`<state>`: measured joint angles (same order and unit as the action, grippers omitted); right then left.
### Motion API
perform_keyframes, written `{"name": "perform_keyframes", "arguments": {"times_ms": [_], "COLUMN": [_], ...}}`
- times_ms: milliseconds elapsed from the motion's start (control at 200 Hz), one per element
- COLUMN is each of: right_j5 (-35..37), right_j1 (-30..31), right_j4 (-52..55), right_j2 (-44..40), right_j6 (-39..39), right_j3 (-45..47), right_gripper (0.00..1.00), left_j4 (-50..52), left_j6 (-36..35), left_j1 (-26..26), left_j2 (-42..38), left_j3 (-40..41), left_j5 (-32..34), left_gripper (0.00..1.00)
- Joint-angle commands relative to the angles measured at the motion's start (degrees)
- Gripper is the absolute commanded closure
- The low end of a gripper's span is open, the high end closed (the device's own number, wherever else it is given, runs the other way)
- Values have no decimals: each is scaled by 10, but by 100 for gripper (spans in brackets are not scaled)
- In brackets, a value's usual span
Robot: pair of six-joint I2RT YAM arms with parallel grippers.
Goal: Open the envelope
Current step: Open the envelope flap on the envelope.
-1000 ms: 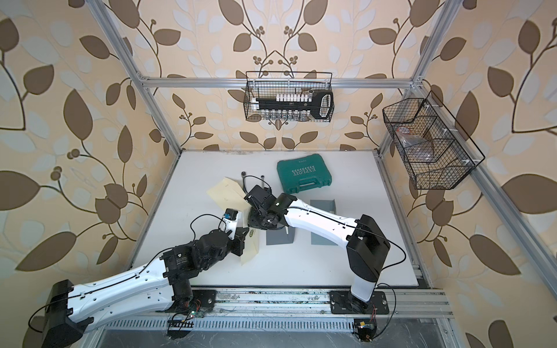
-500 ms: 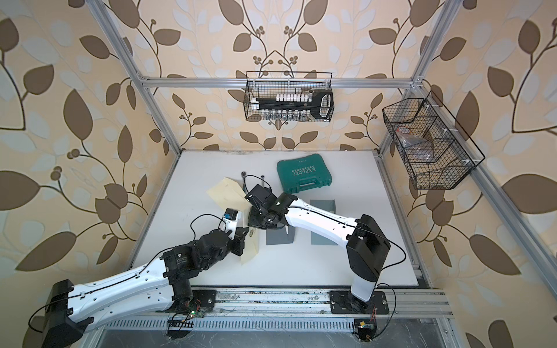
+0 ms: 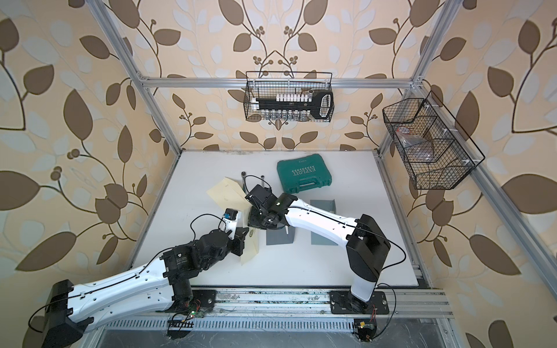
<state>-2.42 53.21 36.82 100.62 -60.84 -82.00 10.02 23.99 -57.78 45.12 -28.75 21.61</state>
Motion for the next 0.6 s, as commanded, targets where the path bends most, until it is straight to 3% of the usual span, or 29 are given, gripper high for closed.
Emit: {"name": "perform_keyframes", "arguments": {"times_ms": [0, 595], "right_j5": [8, 7], "right_j1": [-6, -8], "right_j4": [12, 14], "right_j2": [-2, -5], "right_j6": [-1, -3], "right_j3": [18, 24], "right_gripper": [94, 93], "left_j4": [10, 15], "left_j6": [-2, 2], "left_j1": [-2, -2], "left_j2": [-1, -2], "left_j3": [-23, -23], "left_j5": [6, 14], "left_gripper": [100, 100]}}
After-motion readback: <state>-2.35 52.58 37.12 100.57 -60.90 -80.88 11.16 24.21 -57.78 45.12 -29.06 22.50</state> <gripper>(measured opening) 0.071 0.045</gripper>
